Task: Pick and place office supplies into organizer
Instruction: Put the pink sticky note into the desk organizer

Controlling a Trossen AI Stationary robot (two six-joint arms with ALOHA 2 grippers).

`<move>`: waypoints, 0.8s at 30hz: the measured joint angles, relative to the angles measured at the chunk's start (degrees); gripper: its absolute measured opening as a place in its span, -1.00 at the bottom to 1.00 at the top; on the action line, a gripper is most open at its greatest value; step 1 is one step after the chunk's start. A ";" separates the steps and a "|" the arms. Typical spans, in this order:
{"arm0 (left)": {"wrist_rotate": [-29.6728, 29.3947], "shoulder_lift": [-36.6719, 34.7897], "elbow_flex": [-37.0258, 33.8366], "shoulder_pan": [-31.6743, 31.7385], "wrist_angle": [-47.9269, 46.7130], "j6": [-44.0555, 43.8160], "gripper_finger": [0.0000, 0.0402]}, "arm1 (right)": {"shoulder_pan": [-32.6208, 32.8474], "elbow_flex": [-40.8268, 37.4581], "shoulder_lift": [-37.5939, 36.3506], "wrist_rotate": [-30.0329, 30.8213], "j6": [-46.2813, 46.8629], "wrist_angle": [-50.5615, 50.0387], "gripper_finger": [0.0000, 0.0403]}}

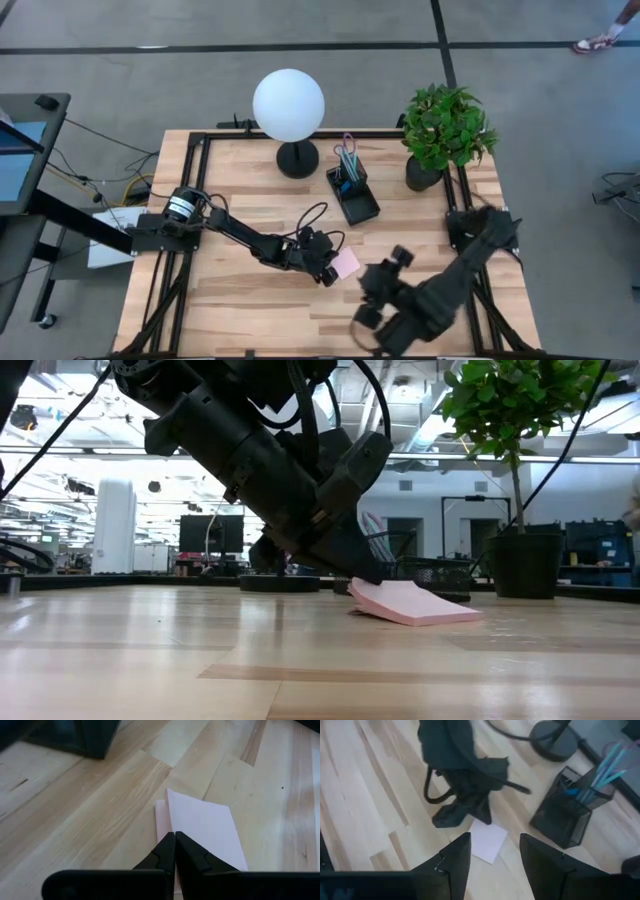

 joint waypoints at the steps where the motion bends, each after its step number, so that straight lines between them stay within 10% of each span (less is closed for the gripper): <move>1: 0.00 0.00 0.00 -0.02 0.00 0.00 -1.00 | 0.60 -2.09 -1.95 0.99 0.94 0.10 -0.19; 7: 0.23 0.00 0.00 -0.04 0.02 0.00 -1.00 | 3.02 -24.06 -19.85 7.04 14.60 1.15 -0.14; 11: 0.24 0.00 0.00 -0.37 0.02 -0.02 -1.00 | 3.03 -44.71 -27.87 8.83 17.12 26.02 -0.11; 16: 0.27 0.00 0.00 -0.39 0.04 0.02 -1.00 | 1.98 -63.31 -28.68 2.03 1.73 63.52 -0.12; 24: 0.28 0.00 0.00 -0.70 0.17 0.95 -1.00 | -3.02 -71.78 -25.04 -0.21 6.88 68.25 -0.14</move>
